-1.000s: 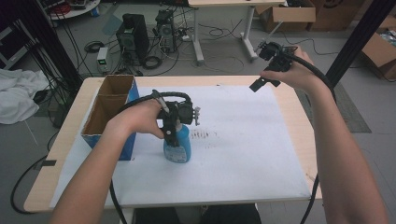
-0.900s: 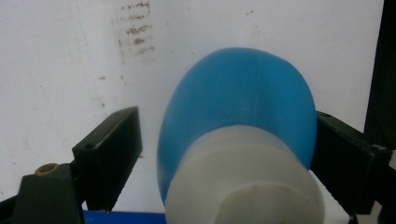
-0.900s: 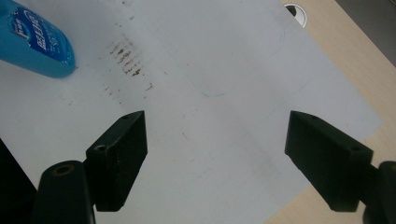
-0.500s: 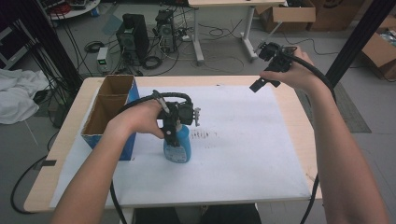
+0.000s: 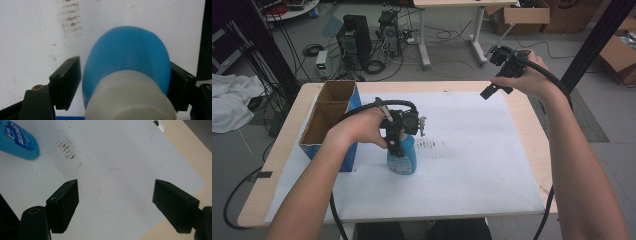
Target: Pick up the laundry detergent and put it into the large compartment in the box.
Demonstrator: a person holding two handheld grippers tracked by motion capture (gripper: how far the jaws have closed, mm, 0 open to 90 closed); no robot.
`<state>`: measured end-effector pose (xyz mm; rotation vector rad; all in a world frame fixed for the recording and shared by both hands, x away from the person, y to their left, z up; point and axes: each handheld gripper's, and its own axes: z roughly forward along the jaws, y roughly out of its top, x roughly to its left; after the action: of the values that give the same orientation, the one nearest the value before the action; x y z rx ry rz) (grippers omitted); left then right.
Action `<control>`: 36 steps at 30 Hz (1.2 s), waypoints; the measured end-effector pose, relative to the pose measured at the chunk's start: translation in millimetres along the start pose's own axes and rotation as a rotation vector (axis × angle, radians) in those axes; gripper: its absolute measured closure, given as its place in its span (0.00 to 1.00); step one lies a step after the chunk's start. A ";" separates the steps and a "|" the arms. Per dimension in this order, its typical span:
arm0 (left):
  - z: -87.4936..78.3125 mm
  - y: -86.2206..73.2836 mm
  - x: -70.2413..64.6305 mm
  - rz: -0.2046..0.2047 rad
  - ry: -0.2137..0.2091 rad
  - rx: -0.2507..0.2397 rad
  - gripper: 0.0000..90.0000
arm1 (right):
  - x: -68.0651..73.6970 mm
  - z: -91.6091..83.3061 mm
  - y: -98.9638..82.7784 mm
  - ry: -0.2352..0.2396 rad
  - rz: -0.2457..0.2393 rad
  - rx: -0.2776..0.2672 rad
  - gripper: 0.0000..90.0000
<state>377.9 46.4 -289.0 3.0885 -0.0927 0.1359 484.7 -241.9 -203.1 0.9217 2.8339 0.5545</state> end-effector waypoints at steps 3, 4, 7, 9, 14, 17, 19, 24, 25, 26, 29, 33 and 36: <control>0.1 0.1 0.7 -0.002 0.002 -0.001 0.28 | -0.1 0.8 -0.1 -0.001 0.001 0.003 0.24; -0.1 -0.1 1.1 0.000 0.003 -0.004 0.29 | -0.3 1.0 -0.3 0.001 0.000 0.001 0.24; -0.7 -0.4 1.9 0.000 -0.003 -0.009 0.31 | -0.3 1.0 -0.6 0.002 -0.001 0.002 0.24; -0.4 -0.6 2.2 0.000 -0.006 -0.009 0.31 | -0.5 1.0 -1.0 0.003 0.002 0.000 0.24; -0.3 -0.1 2.4 0.007 -0.013 -0.006 0.33 | -1.2 2.9 -2.2 0.007 0.002 0.003 0.24; -0.2 0.3 2.4 0.010 -0.021 -0.006 0.35 | -1.3 3.6 -2.3 0.009 0.002 0.005 0.24; -0.7 0.8 2.2 0.016 -0.026 -0.001 0.37 | -1.5 3.5 -2.4 0.009 0.002 0.006 0.24; -0.7 1.2 3.3 0.016 -0.041 -0.004 0.39 | -2.0 4.0 -2.8 0.009 0.005 0.010 0.24; -0.7 1.2 3.3 0.016 -0.041 -0.004 0.40 | -2.0 4.3 -3.0 0.010 0.006 0.009 0.24; -0.7 1.5 3.2 0.018 -0.043 -0.007 0.40 | -2.0 4.3 -3.0 0.010 0.006 0.009 0.24; -1.1 2.5 3.4 0.023 -0.046 0.004 0.40 | -2.5 4.9 -3.7 0.011 0.006 0.010 0.24; -1.2 2.5 3.5 0.027 -0.047 0.002 0.40 | -2.9 5.7 -4.7 0.012 0.011 0.012 0.24; -1.6 3.5 2.7 0.029 -0.046 0.011 0.41 | -3.0 5.8 -5.5 0.013 0.011 0.008 0.24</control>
<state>380.3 42.8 -287.0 3.1022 -0.1396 0.0672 485.4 -246.0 -210.5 0.9388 2.8461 0.5526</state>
